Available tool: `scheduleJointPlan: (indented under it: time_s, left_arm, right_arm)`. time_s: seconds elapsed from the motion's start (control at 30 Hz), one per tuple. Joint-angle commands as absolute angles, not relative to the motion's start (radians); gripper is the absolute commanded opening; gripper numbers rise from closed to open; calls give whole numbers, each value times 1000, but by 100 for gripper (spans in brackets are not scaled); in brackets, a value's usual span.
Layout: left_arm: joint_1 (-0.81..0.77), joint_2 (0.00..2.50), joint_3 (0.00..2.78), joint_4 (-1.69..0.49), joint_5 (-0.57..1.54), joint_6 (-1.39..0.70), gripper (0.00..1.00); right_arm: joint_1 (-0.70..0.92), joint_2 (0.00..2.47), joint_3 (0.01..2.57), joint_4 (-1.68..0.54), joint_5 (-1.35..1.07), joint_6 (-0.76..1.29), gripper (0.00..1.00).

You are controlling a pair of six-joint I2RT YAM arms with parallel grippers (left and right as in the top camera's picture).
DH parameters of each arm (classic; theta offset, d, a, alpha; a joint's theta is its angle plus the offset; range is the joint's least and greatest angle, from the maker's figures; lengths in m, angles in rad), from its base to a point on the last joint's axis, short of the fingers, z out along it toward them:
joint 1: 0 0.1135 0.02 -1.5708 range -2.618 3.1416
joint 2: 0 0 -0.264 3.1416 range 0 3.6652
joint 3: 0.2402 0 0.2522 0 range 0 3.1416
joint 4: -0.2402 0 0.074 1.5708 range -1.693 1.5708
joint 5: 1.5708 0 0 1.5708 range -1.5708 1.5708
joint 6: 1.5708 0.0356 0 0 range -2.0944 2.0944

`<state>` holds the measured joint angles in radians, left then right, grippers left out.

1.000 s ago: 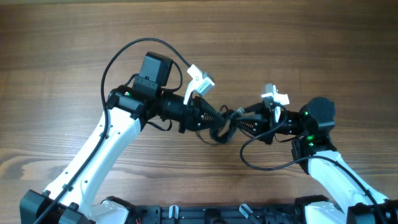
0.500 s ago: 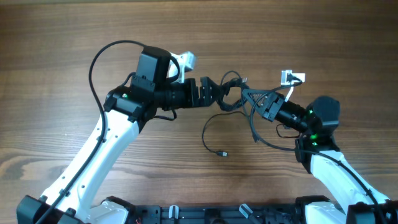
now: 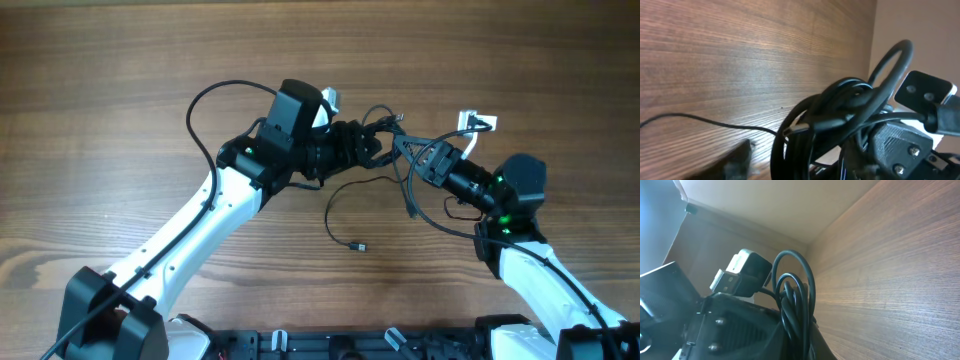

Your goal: Untangle cables

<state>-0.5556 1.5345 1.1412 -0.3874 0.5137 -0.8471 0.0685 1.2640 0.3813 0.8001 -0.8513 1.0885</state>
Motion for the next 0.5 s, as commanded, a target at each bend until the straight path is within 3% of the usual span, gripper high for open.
scheduleJointPlan:
  time_s: [0.0,0.03,0.07,0.13,0.17,0.2,0.27,0.3,0.47]
  left_arm:
    - [-556,1539,1148,-395,453,-845,19]
    - [-556,1539,1148,-407,408,-846,8]
    - [-556,1539,1148,-417,364,-846,4]
    - [-555,1538,1148,-437,256,-841,4]
    - [-548,1537,1148,-432,234,-787,4]
    - [-536,1532,1149,-425,234,-719,4]
    - [-499,1510,1150,-427,234,-614,4]
    - [-485,1496,1150,-427,234,-579,4]
    - [-458,1411,1150,-427,292,-357,4]
  right_arm:
    - [68,1253,385,805,-838,1099,4]
    - [68,1253,385,805,-838,1099,4]
    - [68,1253,385,805,-839,1100,4]
    - [68,1253,385,796,-847,1099,5]
    - [68,1253,385,775,-847,1081,19]
    - [68,1253,385,759,-846,1040,40]
    - [68,1253,385,706,-847,882,93]
    - [68,1253,385,674,-847,810,100]
    - [80,1253,385,634,-898,699,100]
